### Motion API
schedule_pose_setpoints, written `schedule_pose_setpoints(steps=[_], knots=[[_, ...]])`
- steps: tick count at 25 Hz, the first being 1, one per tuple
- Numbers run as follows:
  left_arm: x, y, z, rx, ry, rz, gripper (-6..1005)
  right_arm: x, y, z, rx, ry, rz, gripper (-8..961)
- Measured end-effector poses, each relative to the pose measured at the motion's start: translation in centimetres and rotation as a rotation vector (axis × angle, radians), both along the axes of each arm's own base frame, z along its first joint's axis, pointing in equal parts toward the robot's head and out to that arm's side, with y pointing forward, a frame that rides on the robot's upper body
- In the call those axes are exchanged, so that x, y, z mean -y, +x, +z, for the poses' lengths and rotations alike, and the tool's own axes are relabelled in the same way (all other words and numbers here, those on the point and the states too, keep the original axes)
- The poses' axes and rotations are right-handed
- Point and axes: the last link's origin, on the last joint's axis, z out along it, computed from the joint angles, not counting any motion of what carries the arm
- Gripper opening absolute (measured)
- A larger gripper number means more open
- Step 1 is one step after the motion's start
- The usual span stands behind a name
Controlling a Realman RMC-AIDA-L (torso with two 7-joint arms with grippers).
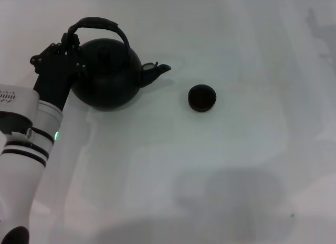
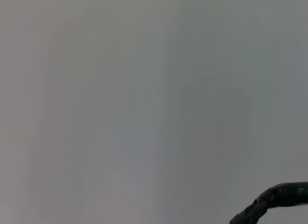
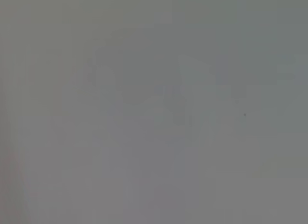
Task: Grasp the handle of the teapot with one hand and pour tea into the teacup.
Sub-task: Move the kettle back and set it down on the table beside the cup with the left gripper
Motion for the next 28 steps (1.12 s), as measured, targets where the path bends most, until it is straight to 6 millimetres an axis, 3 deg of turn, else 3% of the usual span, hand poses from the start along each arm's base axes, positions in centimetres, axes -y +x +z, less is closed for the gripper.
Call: schedule_pose_setpoints(steps=[20,28], knots=[[-0.46,-0.27,-0.27,-0.032,-0.039,0.001,100,0.16,0.2,-0.03,-0.004,0.001,-0.008,824],[-0.36,-0.22,-0.38,-0.031,-0.046,-0.003,220,0.27,0.32,-0.07,-0.004,0.0,-0.011,824]])
